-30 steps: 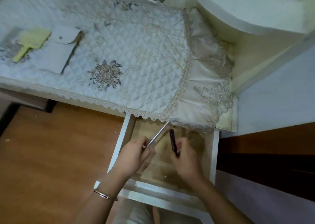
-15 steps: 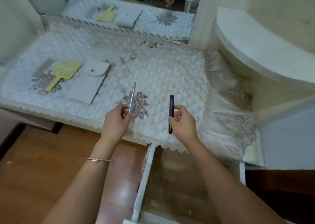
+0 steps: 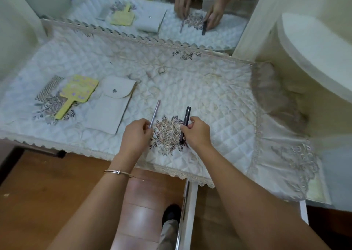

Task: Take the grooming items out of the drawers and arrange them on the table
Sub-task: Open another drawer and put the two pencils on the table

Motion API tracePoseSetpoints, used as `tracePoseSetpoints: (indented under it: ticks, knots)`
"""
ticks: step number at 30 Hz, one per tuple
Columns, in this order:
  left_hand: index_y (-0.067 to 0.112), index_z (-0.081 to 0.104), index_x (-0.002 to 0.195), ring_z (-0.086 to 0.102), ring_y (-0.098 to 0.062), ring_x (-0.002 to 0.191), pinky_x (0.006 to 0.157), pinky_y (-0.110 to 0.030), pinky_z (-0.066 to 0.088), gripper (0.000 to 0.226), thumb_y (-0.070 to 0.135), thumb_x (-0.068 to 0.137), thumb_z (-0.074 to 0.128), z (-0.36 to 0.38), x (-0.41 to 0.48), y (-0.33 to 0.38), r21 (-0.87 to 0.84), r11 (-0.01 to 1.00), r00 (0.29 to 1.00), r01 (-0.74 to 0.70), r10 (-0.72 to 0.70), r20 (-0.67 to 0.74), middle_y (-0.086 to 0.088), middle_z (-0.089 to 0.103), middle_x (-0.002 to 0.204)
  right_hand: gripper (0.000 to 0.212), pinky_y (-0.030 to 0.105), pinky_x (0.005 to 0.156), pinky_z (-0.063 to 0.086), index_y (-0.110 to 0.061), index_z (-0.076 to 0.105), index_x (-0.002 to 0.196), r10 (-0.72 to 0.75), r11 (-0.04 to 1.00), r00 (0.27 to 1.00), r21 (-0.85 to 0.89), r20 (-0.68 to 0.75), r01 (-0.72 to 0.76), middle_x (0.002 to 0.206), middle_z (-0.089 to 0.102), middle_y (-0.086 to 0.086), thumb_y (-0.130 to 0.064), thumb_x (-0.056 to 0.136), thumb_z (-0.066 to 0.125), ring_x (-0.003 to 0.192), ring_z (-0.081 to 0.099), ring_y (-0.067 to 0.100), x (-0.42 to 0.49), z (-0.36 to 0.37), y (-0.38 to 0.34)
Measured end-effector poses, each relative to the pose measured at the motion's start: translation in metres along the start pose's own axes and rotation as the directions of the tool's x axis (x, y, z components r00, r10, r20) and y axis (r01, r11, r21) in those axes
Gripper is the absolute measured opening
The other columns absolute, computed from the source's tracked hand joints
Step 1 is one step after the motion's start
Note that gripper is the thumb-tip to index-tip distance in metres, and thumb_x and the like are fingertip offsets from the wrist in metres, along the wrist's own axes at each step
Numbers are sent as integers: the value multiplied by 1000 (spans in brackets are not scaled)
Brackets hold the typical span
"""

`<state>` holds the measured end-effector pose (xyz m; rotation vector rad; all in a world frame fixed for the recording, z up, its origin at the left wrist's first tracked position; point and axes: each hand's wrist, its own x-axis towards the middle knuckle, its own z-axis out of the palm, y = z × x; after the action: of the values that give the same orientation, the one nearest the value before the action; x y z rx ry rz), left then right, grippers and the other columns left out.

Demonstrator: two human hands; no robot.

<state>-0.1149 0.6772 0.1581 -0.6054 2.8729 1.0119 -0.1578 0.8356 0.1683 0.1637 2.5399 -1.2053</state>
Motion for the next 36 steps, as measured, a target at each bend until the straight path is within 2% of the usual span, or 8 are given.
tracePoseSetpoints:
  ticks: [8, 15, 20, 23, 26, 29, 34, 36]
  knots:
    - [7, 57, 113, 59, -26, 90, 76, -31, 43, 27, 12, 88, 51, -3, -38, 1, 21, 993, 993, -114, 114, -15, -12, 62, 107, 36, 22, 80, 40, -7, 51, 124, -85, 995, 994, 44, -72, 88, 99, 50, 0, -13, 88, 54, 87, 49, 12, -30, -26, 23]
    - [14, 63, 108, 60, -22, 96, 76, -31, 45, 22, 19, 89, 52, 34, -146, 16, 6, 957, 947, -291, 288, 144, -4, 68, 100, 27, 27, 90, 39, -7, 62, 111, -159, 979, 972, -151, -171, 133, 109, 64, 6, -10, 85, 56, 104, 54, 20, -121, -82, 111]
    - [17, 62, 108, 56, -19, 104, 86, -27, 41, 36, 38, 86, 43, 75, -239, 14, 1, 944, 891, -330, 311, 331, -1, 66, 107, 21, 37, 89, 45, -10, 67, 104, -33, 961, 995, -277, -97, 4, 108, 65, 10, -16, 85, 60, 104, 56, 28, -213, -102, 218]
    - [15, 68, 94, 64, -26, 89, 77, -22, 41, 56, 49, 74, 27, 94, -285, 8, 34, 937, 876, -347, 311, 368, -3, 72, 92, 27, 39, 84, 47, -10, 70, 96, 23, 932, 997, -359, -68, -46, 100, 69, 12, -26, 79, 58, 96, 60, 35, -261, -112, 266]
    - [17, 68, 91, 64, -22, 85, 74, -22, 41, 56, 54, 75, 29, 110, -317, -3, 81, 941, 891, -330, 282, 355, -1, 72, 87, 30, 36, 76, 49, -12, 71, 88, 24, 937, 998, -346, -63, -44, 90, 71, 7, -35, 74, 57, 89, 63, 31, -295, -116, 295]
    - [14, 66, 98, 52, -9, 89, 79, -20, 39, 59, 57, 75, 33, 115, -342, -11, 68, 952, 900, -299, 258, 353, -1, 68, 92, 34, 21, 74, 41, -16, 70, 92, -30, 931, 999, -365, -20, 21, 95, 70, 2, -39, 74, 55, 95, 60, 24, -319, -115, 313]
    - [12, 67, 101, 61, -25, 93, 82, -33, 47, 35, 40, 80, 61, 117, -350, -13, 150, 946, 910, -287, 220, 351, -4, 69, 98, 28, 27, 66, 53, -22, 70, 86, -117, 920, 991, -383, -59, 86, 86, 71, -5, -38, 63, 66, 89, 51, 8, -332, -109, 328]
    - [13, 68, 99, 62, -26, 90, 79, -34, 49, 25, 27, 78, 69, 118, -349, -9, 135, 952, 915, -274, 215, 341, -4, 70, 95, 25, 25, 62, 51, -23, 69, 81, -122, 915, 990, -395, -73, 83, 81, 70, -7, -38, 61, 67, 82, 59, 12, -330, -111, 328]
